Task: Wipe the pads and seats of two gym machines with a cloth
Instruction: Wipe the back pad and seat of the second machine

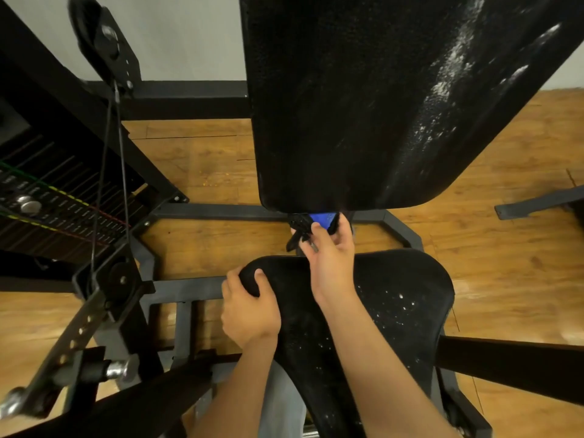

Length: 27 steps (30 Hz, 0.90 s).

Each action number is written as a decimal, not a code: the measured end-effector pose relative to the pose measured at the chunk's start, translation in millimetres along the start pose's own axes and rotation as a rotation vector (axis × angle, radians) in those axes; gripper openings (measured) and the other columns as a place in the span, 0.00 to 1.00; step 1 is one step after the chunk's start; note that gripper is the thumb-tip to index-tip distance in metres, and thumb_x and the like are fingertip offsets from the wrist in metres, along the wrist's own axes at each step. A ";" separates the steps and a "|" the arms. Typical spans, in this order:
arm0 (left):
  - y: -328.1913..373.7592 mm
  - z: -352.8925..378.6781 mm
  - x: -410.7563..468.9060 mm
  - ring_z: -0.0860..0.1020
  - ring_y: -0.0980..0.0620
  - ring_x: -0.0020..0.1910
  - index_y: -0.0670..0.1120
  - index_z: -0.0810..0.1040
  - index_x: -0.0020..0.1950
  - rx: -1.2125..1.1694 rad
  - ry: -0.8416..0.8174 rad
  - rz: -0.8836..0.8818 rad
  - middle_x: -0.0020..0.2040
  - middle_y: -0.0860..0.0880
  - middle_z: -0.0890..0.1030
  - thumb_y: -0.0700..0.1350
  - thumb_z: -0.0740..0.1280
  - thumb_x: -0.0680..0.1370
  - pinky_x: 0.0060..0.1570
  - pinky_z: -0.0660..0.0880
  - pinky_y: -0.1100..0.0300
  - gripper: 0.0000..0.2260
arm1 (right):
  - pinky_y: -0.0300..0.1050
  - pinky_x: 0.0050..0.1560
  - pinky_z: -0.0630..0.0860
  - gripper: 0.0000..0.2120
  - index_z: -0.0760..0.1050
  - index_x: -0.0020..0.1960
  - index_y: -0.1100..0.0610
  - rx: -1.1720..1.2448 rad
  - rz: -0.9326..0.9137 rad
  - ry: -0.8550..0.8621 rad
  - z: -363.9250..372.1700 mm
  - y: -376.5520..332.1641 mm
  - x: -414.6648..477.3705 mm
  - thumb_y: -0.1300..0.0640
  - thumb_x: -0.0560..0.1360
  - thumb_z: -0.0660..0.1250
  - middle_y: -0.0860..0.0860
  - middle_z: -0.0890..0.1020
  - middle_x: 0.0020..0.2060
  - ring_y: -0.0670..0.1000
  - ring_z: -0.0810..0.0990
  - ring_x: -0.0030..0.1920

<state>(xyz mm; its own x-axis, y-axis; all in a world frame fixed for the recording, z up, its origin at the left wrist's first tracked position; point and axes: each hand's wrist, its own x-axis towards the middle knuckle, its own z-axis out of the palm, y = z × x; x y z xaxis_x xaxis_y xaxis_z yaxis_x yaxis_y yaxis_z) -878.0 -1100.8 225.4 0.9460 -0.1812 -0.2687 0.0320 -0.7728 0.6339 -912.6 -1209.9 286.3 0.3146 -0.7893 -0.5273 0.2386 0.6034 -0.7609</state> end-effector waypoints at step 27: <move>4.2 -2.9 1.0 0.76 0.46 0.55 0.49 0.71 0.62 0.010 0.002 -0.024 0.59 0.49 0.76 0.53 0.61 0.80 0.45 0.66 0.56 0.14 | 0.45 0.50 0.80 0.14 0.70 0.63 0.63 0.134 0.236 -0.247 34.6 19.4 0.1 0.70 0.78 0.60 0.62 0.78 0.60 0.59 0.81 0.56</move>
<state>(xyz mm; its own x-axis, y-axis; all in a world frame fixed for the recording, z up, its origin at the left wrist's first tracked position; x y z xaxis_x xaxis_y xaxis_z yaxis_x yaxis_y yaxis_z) -876.0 -1102.4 229.9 0.9455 -0.1618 -0.2825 0.0513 -0.7828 0.6201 -876.2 -1194.3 284.6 0.5840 -0.5854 -0.5623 0.2460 0.7878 -0.5647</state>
